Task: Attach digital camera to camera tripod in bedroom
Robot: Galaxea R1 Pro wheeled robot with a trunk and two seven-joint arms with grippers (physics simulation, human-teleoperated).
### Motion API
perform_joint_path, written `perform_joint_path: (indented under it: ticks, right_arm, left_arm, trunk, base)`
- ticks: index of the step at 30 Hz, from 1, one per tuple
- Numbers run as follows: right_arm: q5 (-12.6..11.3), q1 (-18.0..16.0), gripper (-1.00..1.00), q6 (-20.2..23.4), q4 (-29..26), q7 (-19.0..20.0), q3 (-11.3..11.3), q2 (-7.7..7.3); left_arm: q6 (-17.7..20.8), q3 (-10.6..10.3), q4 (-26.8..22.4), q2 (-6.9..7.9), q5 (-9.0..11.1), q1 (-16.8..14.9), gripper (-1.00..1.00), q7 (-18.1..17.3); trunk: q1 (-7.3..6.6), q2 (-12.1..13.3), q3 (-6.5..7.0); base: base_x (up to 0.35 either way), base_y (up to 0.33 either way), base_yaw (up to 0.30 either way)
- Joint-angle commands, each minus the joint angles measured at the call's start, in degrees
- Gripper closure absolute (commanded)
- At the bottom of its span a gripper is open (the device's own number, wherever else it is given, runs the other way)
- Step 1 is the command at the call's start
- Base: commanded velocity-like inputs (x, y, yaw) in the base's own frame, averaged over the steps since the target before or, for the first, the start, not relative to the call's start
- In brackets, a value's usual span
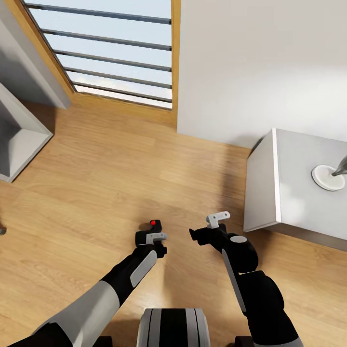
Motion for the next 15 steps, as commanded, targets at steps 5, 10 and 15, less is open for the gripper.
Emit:
perform_joint_path:
  ticks: [5, 10, 15]
  right_arm:
    - [0.61, -0.03, -1.0, 0.26, -0.06, 0.49, -0.01, 0.02]
    - [0.6, -0.01, -1.0, 0.23, -0.06, 0.49, -0.01, 0.02]
    - [0.59, -0.02, -1.0, 0.21, -0.06, 0.49, -0.01, 0.02]
  left_arm:
    - [0.03, -0.24, -0.09, 0.01, 0.55, -0.05, -1.0, 0.61]
    - [0.02, -0.24, -0.09, 0.0, 0.53, -0.05, -1.0, 0.67]
    - [0.01, -0.2, -0.09, -0.05, 0.52, -0.05, -1.0, 0.72]
  trunk:
    - [0.04, -0.04, -0.48]
    - [0.17, -0.11, -1.59]
    - [0.3, -0.18, -2.69]
  base:
    - [0.0, 0.0, 0.0]
    - [0.0, 0.0, 0.0]
    - [0.0, 0.0, 0.0]
